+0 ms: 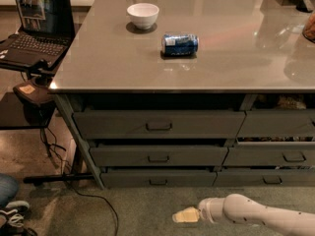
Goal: Open bottom drawer
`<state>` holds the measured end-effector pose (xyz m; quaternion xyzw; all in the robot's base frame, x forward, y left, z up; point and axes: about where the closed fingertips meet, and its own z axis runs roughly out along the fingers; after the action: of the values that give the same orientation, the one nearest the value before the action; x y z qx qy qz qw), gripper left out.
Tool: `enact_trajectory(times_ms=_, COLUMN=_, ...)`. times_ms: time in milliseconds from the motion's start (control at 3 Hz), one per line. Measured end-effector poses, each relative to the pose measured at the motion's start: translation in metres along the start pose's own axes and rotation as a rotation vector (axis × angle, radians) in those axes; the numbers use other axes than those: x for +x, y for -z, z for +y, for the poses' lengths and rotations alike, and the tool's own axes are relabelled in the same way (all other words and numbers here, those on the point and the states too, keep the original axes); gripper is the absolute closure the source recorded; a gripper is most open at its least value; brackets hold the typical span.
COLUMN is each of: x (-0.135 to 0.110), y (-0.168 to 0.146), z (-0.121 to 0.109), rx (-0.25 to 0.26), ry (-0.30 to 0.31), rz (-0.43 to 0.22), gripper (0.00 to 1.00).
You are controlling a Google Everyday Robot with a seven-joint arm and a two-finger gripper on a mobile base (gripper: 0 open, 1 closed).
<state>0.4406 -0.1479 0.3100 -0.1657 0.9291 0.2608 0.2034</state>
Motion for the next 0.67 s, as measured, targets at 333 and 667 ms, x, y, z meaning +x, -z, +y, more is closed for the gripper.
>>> enact_trajectory(times_ms=333, x=0.0012, y=-0.0003, z=0.0009, rx=-0.002, ry=0.0, rz=0.002, gripper=0.0)
enact_trajectory(times_ms=667, x=-0.0034, y=-0.0025, z=-0.0005, rx=-0.042, ry=0.049, rz=0.021, gripper=0.0)
